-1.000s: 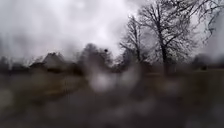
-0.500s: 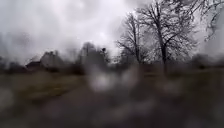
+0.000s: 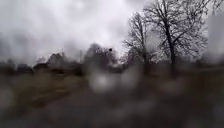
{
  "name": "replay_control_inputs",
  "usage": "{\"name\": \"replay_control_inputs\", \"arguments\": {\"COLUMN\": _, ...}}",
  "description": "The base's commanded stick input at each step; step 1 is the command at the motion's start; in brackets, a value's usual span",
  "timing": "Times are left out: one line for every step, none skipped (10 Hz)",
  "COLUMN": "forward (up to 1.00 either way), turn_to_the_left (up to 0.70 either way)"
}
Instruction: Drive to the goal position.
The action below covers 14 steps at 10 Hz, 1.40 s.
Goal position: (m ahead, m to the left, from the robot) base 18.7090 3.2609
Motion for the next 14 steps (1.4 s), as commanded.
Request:
{"name": "replay_control_inputs", "arguments": {"forward": 1.0, "turn_to_the_left": 0.0}}
{"name": "replay_control_inputs", "arguments": {"forward": 1.0, "turn_to_the_left": 0.0}}
{"name": "replay_control_inputs", "arguments": {"forward": 1.0, "turn_to_the_left": 0.0}}
{"name": "replay_control_inputs", "arguments": {"forward": 1.0, "turn_to_the_left": 0.0}}
{"name": "replay_control_inputs", "arguments": {"forward": 1.0, "turn_to_the_left": 0.0}}
{"name": "replay_control_inputs", "arguments": {"forward": 1.0, "turn_to_the_left": 0.0}}
{"name": "replay_control_inputs", "arguments": {"forward": 1.0, "turn_to_the_left": 0.0}}
{"name": "replay_control_inputs", "arguments": {"forward": 1.0, "turn_to_the_left": 0.0}}
{"name": "replay_control_inputs", "arguments": {"forward": 1.0, "turn_to_the_left": 0.0}}
{"name": "replay_control_inputs", "arguments": {"forward": 1.0, "turn_to_the_left": 0.0}}
{"name": "replay_control_inputs", "arguments": {"forward": 1.0, "turn_to_the_left": 0.0}}
{"name": "replay_control_inputs", "arguments": {"forward": 1.0, "turn_to_the_left": 0.0}}
{"name": "replay_control_inputs", "arguments": {"forward": 1.0, "turn_to_the_left": 0.0}}
{"name": "replay_control_inputs", "arguments": {"forward": 1.0, "turn_to_the_left": 0.0}}
